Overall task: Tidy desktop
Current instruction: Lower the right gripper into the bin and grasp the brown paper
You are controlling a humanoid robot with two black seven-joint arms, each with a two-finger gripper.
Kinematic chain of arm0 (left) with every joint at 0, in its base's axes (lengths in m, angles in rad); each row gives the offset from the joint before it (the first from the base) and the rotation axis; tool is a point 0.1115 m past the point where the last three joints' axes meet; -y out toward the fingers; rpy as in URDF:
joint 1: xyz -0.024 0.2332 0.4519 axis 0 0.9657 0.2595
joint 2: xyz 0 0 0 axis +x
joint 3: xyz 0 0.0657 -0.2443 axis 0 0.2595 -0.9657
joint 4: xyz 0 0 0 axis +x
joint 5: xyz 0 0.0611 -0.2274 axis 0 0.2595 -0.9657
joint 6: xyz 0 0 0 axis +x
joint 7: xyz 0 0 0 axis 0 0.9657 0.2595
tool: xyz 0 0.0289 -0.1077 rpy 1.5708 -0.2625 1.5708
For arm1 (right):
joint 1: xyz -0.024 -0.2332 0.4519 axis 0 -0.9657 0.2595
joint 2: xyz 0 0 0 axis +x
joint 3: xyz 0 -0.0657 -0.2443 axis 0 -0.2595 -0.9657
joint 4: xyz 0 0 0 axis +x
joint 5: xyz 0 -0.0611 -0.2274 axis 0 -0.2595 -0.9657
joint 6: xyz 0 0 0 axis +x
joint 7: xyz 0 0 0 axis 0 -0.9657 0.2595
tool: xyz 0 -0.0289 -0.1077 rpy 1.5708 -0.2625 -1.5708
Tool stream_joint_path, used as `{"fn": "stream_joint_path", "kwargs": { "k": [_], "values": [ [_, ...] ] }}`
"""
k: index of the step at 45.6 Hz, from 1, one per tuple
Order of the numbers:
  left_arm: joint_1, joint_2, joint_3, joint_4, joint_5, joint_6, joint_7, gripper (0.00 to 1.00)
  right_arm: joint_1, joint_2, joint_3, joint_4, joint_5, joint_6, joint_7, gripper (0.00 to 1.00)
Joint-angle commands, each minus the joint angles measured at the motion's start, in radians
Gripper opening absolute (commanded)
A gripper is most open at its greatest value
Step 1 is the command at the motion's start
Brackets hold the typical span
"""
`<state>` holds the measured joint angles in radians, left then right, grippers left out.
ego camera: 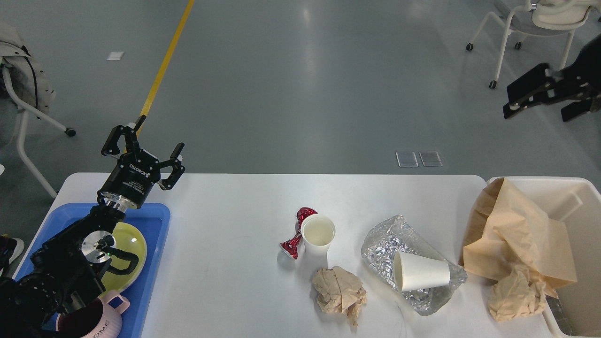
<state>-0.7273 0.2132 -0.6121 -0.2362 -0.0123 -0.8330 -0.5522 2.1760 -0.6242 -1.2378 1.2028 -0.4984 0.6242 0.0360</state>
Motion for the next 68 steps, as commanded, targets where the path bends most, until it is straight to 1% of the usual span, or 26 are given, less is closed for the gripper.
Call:
{"fn": "stream_joint_path", "kwargs": {
  "k": [1,2,4,7,10,16,26,34,39,48,57,68],
  "values": [
    [-0.001,0.000,0.000,0.000,0.000,0.000,0.000,1.00,-0.384,0.041,-0.006,-0.190,0.014,-0.345,-0.100,1.00],
    [0.000,0.000,0.000,0.000,0.000,0.000,0.000,1.00,-0.448,0.049,0.001,-0.225,0.014,-0.381,-0.100,1.00],
    [0.000,0.000,0.000,0.000,0.000,0.000,0.000,1.00,-0.557,0.066,0.027,-0.287,0.023,-0.420,-0.100,1.00],
    [-0.001,0.000,0.000,0.000,0.000,0.000,0.000,1.00,-0.672,0.089,0.089,-0.342,0.056,-0.443,-0.102,1.00],
    [0.000,0.000,0.000,0.000,0.000,0.000,0.000,1.00,-0.754,0.106,0.182,-0.359,0.127,-0.451,-0.111,1.00],
    [-0.001,0.000,0.000,0.000,0.000,0.000,0.000,1.00,-0.772,0.109,0.216,-0.367,0.159,-0.452,-0.114,1.00],
    [0.000,0.000,0.000,0.000,0.000,0.000,0.000,1.00,-0.864,0.109,0.262,-0.411,0.159,-0.459,-0.113,1.00],
    [0.000,0.000,0.000,0.000,0.000,0.000,0.000,1.00,-0.946,0.113,0.291,-0.450,0.159,-0.508,-0.113,1.00],
    [-0.001,0.000,0.000,0.000,0.000,0.000,0.000,1.00,-0.992,0.139,0.299,-0.491,0.159,-0.538,-0.113,1.00],
    [0.000,0.000,0.000,0.000,0.000,0.000,0.000,1.00,-1.052,0.150,0.340,-0.512,0.159,-0.555,-0.113,1.00],
    [0.000,0.000,0.000,0.000,0.000,0.000,0.000,1.00,-1.116,0.193,0.351,-0.542,0.159,-0.597,-0.113,1.00],
    [-0.001,0.000,0.000,0.000,0.000,0.000,0.000,1.00,-1.171,0.213,0.370,-0.591,0.158,-0.601,-0.113,1.00]
  ]
}}
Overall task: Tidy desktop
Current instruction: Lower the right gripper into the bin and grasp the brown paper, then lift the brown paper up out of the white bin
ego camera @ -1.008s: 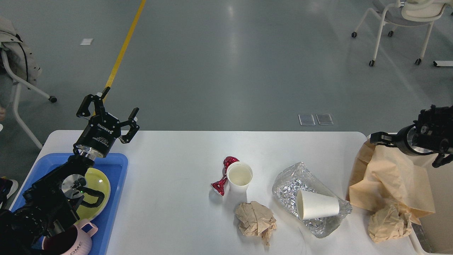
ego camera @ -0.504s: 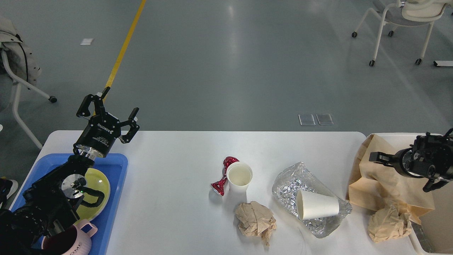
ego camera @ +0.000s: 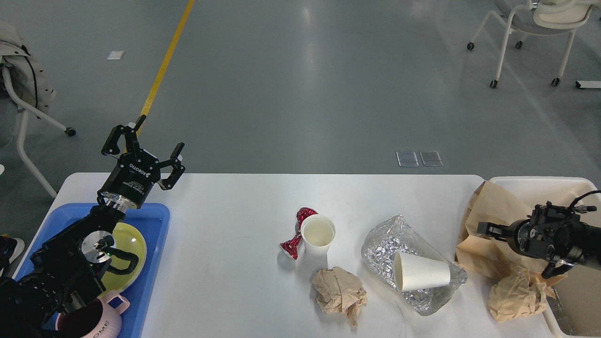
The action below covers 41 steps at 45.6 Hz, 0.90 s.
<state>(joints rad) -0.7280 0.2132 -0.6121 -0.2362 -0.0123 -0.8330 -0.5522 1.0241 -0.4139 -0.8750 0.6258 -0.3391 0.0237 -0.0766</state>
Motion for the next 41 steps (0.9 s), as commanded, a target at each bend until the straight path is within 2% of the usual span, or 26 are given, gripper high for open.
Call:
{"fn": "stream_joint_path", "kwargs": {
  "k": [1,9,13,15,18,25,26,27,28,41],
  "values": [
    [0.001,0.000,0.002,0.000,0.000,0.000,0.000,1.00,-0.024,0.003,0.007,-0.017,-0.001,0.001,0.000,1.00],
    [0.001,0.000,0.000,0.000,0.000,0.000,0.000,1.00,-0.075,0.020,0.008,-0.047,-0.003,0.001,0.000,1.00],
    [-0.001,0.000,0.000,0.000,0.000,0.002,0.000,1.00,-0.098,0.027,0.008,-0.069,-0.006,-0.002,0.001,0.92],
    [-0.001,0.000,0.000,0.000,0.000,0.000,0.000,1.00,-0.108,0.032,0.008,-0.081,-0.008,-0.007,0.000,0.82],
    [-0.001,0.000,0.000,0.000,0.000,0.000,0.000,1.00,-0.119,0.038,0.005,-0.090,-0.017,-0.010,0.001,0.57],
    [-0.001,0.000,0.000,0.000,0.000,0.002,0.000,1.00,-0.122,0.038,0.005,-0.092,-0.018,-0.010,0.003,0.33],
    [-0.001,0.000,0.002,0.000,0.000,0.002,0.000,1.00,-0.122,0.038,0.005,-0.090,-0.018,-0.008,0.004,0.23],
    [-0.001,0.000,0.000,0.000,0.000,0.002,0.000,1.00,-0.122,0.040,0.005,-0.089,-0.018,-0.007,0.006,0.06],
    [-0.001,0.000,0.000,0.000,0.000,0.002,0.000,1.00,-0.122,0.040,0.005,-0.090,-0.018,-0.007,0.006,0.00],
    [0.001,0.000,0.002,0.000,0.000,0.002,0.000,1.00,-0.099,0.043,0.008,-0.072,-0.015,-0.001,0.006,0.00]
  ]
}}
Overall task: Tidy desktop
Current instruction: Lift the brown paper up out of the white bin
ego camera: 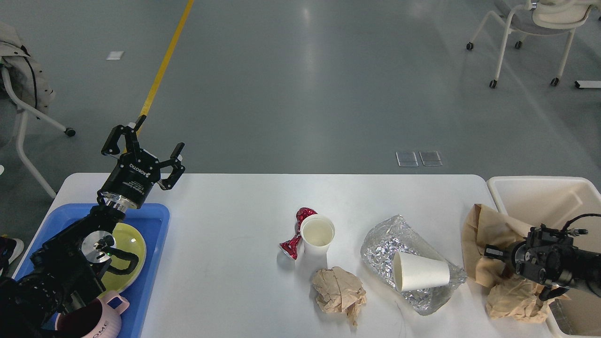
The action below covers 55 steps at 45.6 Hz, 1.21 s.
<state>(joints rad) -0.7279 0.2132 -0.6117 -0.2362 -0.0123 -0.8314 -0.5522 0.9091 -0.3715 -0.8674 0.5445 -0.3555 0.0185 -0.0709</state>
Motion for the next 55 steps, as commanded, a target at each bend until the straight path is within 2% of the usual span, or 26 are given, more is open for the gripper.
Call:
{"fn": "stream_joint_path", "kwargs": {
  "k": [1,8,13,14,19,23,31,35,41,45,49,55],
  "values": [
    [0.001,0.000,0.000,0.000,0.000,0.000,0.000,1.00,0.022,0.000,0.001,0.012,0.001,0.008,0.002,0.00],
    [0.001,0.000,0.000,0.000,0.000,0.000,0.000,1.00,0.125,-0.035,-0.024,0.081,0.003,0.020,0.008,0.00],
    [-0.001,0.000,0.000,0.000,0.000,0.000,0.000,1.00,0.290,-0.108,-0.054,0.195,0.001,0.096,0.011,0.00],
    [0.001,0.000,0.000,0.000,0.000,0.000,0.000,1.00,0.386,-0.147,-0.076,0.263,0.000,0.150,0.011,0.00],
    [-0.001,0.000,0.000,0.000,0.000,0.000,0.000,1.00,0.620,-0.219,-0.146,0.376,-0.008,0.271,0.013,0.00],
    [0.001,0.000,0.000,0.000,0.000,0.000,0.000,1.00,0.844,-0.268,-0.203,0.445,-0.019,0.427,0.019,0.00],
    [0.001,0.000,0.000,0.000,0.000,0.000,0.000,1.00,1.258,-0.336,-0.245,0.476,-0.072,0.783,0.066,0.00],
    [0.001,0.000,0.000,0.000,0.000,0.000,0.000,1.00,1.372,-0.363,-0.246,0.474,-0.128,0.870,0.088,0.00],
    [0.001,0.000,0.000,0.000,0.000,0.000,0.000,1.00,1.383,-0.391,-0.252,0.460,-0.241,0.851,0.089,0.00],
    [0.001,0.000,0.000,0.000,0.000,0.000,0.000,1.00,1.291,-0.429,-0.254,0.437,-0.307,0.775,0.089,0.00],
    [0.001,0.000,0.000,0.000,0.000,0.000,0.000,1.00,1.083,-0.455,-0.251,0.359,-0.341,0.617,0.089,0.00],
    [0.001,0.000,0.000,0.000,0.000,0.000,0.000,1.00,0.655,-0.448,-0.234,0.132,-0.336,0.319,0.097,0.00]
  ]
}}
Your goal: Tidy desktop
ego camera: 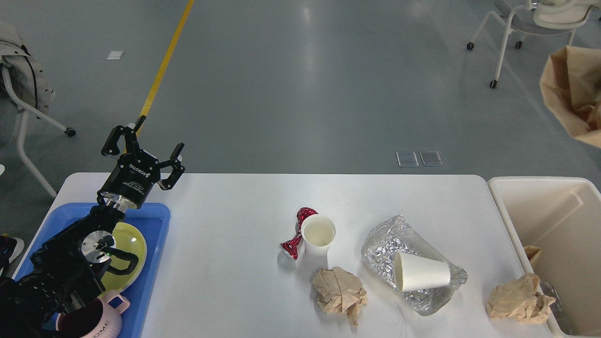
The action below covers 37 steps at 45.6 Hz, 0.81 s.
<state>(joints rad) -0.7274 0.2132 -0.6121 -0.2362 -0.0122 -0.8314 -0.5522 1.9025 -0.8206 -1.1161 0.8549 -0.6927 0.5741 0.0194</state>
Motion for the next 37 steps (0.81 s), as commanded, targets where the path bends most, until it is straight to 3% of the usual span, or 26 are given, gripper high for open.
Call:
{"fn": "stream_joint_path", "kwargs": {
  "k": [1,8,13,18,20,21,22,23,37],
  "values": [
    [0.000,0.000,0.000,0.000,0.000,0.000,0.000,1.00,-0.400,0.006,0.021,-0.213,0.007,-0.281,0.010,0.00],
    [0.000,0.000,0.000,0.000,0.000,0.000,0.000,1.00,-0.819,0.099,0.154,-0.347,0.105,-0.494,0.014,0.00],
    [0.000,0.000,0.000,0.000,0.000,0.000,0.000,1.00,-1.075,0.234,0.249,-0.534,0.211,-0.568,0.013,0.00],
    [0.000,0.000,0.000,0.000,0.000,0.000,0.000,1.00,-1.198,0.328,0.294,-0.668,0.225,-0.580,0.013,0.01],
    [-0.001,0.000,0.000,0.000,0.000,0.000,0.000,1.00,-1.206,0.330,0.295,-0.668,0.223,-0.582,0.013,0.15],
    [0.000,0.000,0.000,0.000,0.000,0.000,0.000,1.00,-1.208,0.331,0.295,-0.668,0.223,-0.580,0.013,0.28],
    [-0.001,0.000,0.000,0.000,0.000,0.000,0.000,1.00,-1.208,0.330,0.295,-0.668,0.225,-0.579,0.013,0.59],
    [0.000,0.000,0.000,0.000,0.000,0.000,0.000,1.00,-1.208,0.328,0.299,-0.668,0.226,-0.580,0.013,0.97],
    [0.000,0.000,0.000,0.000,0.000,0.000,0.000,1.00,-1.182,0.325,0.300,-0.662,0.233,-0.574,0.014,1.00]
  ]
}}
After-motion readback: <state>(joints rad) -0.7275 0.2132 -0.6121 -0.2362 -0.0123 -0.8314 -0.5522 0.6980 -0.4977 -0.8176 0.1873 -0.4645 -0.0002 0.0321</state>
